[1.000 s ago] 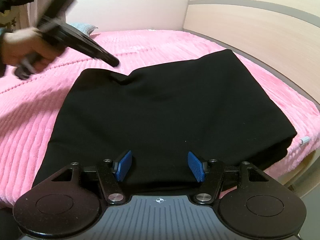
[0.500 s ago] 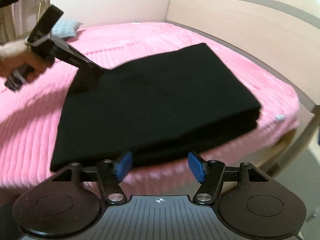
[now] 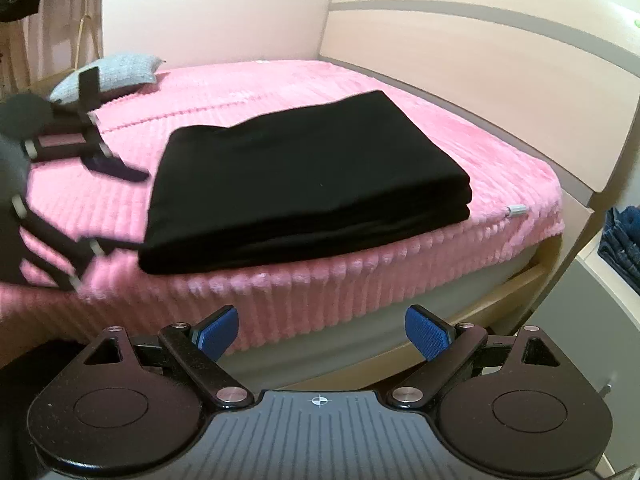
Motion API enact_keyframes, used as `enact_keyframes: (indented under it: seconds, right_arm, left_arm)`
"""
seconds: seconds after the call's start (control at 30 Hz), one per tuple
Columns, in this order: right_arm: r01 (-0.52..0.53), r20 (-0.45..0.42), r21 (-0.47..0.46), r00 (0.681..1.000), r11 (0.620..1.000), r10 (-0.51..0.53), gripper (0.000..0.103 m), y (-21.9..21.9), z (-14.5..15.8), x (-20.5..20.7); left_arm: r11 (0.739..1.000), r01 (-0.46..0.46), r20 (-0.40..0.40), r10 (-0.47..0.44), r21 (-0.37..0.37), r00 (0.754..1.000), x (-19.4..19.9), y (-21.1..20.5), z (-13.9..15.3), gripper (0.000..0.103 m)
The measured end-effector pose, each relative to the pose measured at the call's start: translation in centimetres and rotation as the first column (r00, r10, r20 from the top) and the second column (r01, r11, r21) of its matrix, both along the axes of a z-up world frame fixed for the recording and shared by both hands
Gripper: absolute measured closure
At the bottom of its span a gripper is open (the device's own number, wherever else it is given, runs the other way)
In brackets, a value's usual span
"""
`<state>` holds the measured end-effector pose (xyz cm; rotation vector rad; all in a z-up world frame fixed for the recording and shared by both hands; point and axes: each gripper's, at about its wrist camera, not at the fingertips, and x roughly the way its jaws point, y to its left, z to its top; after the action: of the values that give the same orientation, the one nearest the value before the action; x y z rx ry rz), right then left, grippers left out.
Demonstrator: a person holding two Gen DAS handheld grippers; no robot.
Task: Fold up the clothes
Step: 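Grasp the folded trousers with both tools and lift them off the bed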
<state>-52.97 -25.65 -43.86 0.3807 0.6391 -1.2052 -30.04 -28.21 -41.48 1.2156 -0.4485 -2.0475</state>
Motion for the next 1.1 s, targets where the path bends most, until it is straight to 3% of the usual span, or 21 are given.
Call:
enact_keyframes:
  seconds: [0.13,0.37,0.43,0.5,0.6,0.77,0.83,0.9,1.1]
  right_arm:
    - [0.001,0.007,-0.025,1.0,1.0,-0.001,0.01,0.9,0.6,-0.6]
    - [0.072,0.018,-0.023,0.997,0.997,-0.071,0.01,1.1,0.5,-3.0]
    - [0.077,0.019,-0.022,0.997,0.997,-0.077,0.01,1.0,0.4,-3.2]
    - [0.077,0.02,-0.028,0.997,0.997,-0.077,0.01,1.1,0.6,-3.2]
    - [0.074,0.018,-0.036,0.997,0.997,-0.073,0.01,1.1,0.7,-3.1]
    - [0.062,0.019,-0.043,0.998,0.997,-0.061,0.01,0.5,0.6,-2.5]
    - [0.053,0.018,-0.05,0.998,0.997,-0.052,0.01,0.3,0.7,-2.1]
    - [0.034,0.003,-0.063,0.999,0.997,-0.034,0.01,0.2,0.9,-1.8]
    - [-0.091,-0.127,-0.151,0.989,0.984,0.072,0.01,-0.4,1.6,-0.7]
  left_arm:
    - [0.998,0.007,0.153,0.003,-0.068,0.988,-2.4,0.6,-3.2,0.059]
    - [0.988,0.032,0.267,0.009,-0.149,0.964,-4.7,0.1,-6.0,0.057]
    - [0.986,0.041,0.276,0.005,-0.159,0.961,-5.1,-0.1,-6.3,0.061]
    - [0.991,0.01,0.236,0.021,-0.133,0.971,-4.9,-0.2,-5.4,0.067]
    - [0.991,-0.034,0.178,0.057,-0.129,0.982,-4.6,-1.0,-3.7,0.066]
    - [0.98,0.056,0.303,0.005,-0.192,0.953,-5.4,-0.6,-5.4,0.068]
    - [0.978,0.08,0.345,-0.008,-0.194,0.938,-5.6,-0.5,-6.7,0.082]
    - [0.978,0.079,0.332,-0.01,-0.195,0.943,-5.3,-0.3,-6.4,0.086]
    - [0.982,0.031,0.232,0.014,-0.188,0.973,-0.3,-1.6,0.2,0.087]
